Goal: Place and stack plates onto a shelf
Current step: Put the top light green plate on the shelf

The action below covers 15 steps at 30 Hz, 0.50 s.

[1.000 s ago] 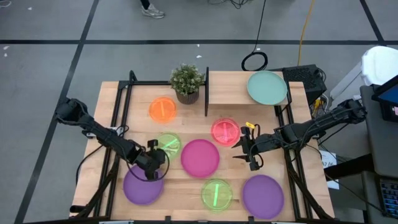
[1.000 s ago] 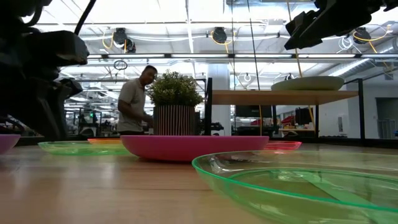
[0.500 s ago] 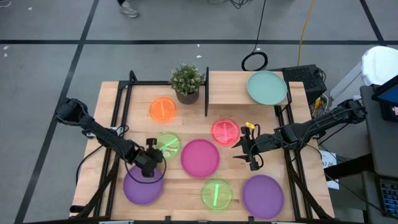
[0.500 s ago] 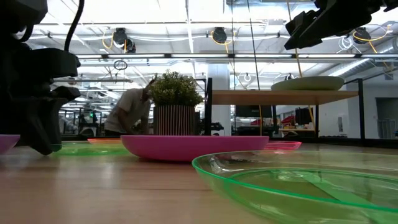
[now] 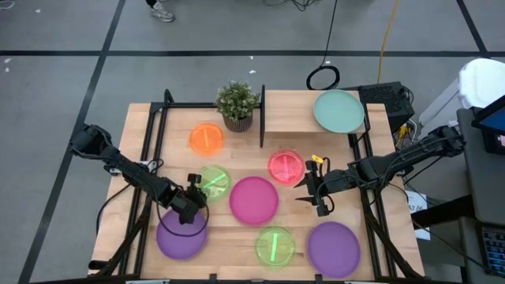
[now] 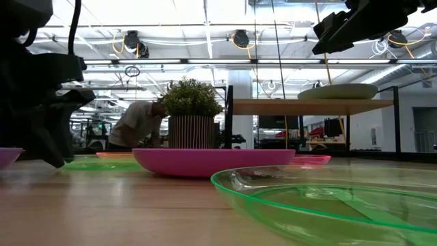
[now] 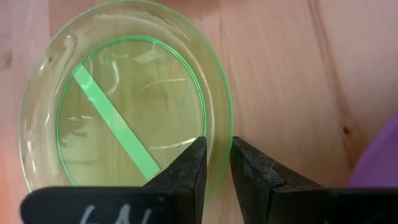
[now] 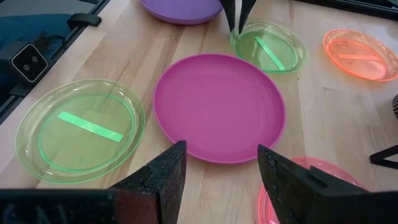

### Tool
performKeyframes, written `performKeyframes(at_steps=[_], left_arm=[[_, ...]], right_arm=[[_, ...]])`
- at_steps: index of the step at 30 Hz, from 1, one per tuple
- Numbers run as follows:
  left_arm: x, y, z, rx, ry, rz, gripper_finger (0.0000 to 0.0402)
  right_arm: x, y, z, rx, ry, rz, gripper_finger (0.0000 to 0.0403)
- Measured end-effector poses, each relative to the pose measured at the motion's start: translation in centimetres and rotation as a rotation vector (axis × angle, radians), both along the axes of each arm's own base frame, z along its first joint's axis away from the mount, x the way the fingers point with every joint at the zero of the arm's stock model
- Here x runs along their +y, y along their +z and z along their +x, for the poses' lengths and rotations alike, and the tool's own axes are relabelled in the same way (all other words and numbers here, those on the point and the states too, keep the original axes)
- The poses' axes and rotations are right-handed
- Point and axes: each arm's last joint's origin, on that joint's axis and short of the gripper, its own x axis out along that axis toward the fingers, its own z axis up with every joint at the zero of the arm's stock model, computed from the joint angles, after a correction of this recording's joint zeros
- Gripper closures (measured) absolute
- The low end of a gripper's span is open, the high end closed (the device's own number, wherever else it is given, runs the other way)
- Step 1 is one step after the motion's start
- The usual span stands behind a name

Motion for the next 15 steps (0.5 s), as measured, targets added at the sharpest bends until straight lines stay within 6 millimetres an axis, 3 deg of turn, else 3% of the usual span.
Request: performKeyframes(at_steps=[9, 15], left_arm=[[0.13, -0.09, -0.20, 0.020, -0.001, 0.018, 0.0393], [0.14, -0.09, -0.20, 0.020, -0.001, 0.018, 0.0396]], right_arm=[[-0.01, 0.00, 0.00, -0.001, -0.002, -0.001, 0.0225], [-0.01, 0.00, 0.00, -0.001, -0.002, -0.001, 0.0225]])
